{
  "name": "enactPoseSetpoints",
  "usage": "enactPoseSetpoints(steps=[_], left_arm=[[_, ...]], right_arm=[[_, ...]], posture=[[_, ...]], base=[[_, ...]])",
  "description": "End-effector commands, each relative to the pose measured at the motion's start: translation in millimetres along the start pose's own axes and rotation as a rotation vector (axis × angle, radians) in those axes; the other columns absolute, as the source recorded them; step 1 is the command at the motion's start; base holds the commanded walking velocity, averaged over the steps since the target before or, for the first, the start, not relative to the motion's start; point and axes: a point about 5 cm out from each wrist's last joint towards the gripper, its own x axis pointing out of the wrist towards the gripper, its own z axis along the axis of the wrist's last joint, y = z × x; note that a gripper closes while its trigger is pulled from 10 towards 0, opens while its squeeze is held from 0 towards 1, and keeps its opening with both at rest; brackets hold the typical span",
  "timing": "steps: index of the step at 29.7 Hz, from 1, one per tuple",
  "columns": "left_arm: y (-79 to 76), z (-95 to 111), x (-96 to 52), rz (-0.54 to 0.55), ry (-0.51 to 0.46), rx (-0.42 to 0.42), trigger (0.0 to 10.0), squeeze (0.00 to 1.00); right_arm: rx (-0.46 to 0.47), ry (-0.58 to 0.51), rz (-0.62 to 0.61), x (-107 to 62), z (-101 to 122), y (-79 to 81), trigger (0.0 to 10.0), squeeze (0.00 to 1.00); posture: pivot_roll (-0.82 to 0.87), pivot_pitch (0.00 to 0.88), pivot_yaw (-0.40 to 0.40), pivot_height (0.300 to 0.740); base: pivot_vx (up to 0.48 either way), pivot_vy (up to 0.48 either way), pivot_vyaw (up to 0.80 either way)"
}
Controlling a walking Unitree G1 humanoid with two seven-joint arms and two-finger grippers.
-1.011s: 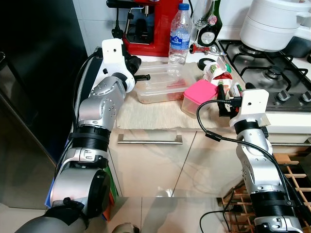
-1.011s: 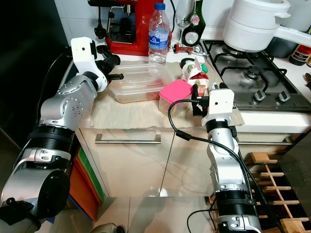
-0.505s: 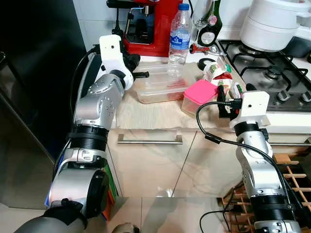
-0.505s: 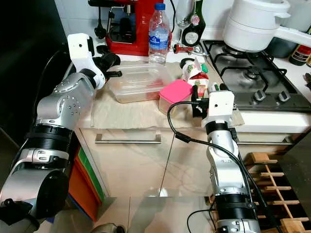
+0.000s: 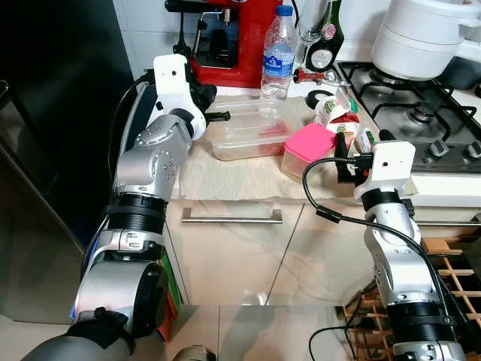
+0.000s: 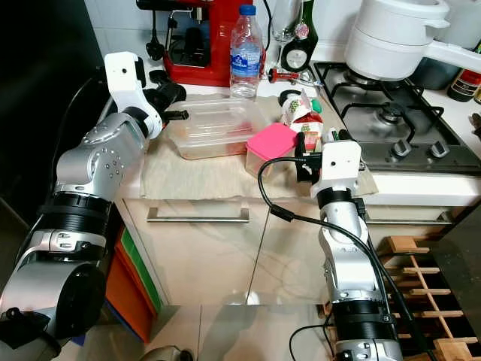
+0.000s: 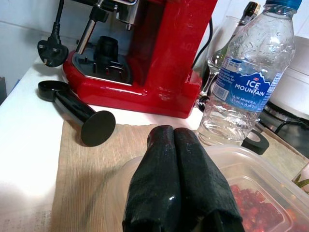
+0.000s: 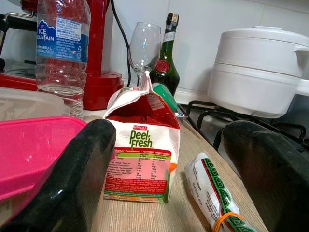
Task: Restocking fridge
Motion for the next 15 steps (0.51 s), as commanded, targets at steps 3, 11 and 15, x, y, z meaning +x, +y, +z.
enactPoseSetpoints(steps=[3,11,15], left_arm=[[-0.5,1.3,0.8,-0.003,0.003,0.003,3.7,0.00],[0.3,2.1,2.4,-0.002,0.004,0.002,3.7,0.00],[0.3,2.3,2.4,-0.002,0.004,0.002,3.7,0.00]], right_arm=[[-0.005,-0.008,-0.009,2.8,3.5,-1.9,10.0,0.00],[-0.005,-0.006,-0.008,5.2,3.6,-1.4,10.0,0.00],[-0.005,-0.006,-0.008,5.4,3.8,-1.4,10.0,0.00]], posture=[[0.09,0.000,0.001,0.740],[0.09,0.000,0.004,0.740],[0.09,0.000,0.004,0.740]], base=[[0.000,0.000,0.00],[0.000,0.000,0.00],[0.000,0.000,0.00]])
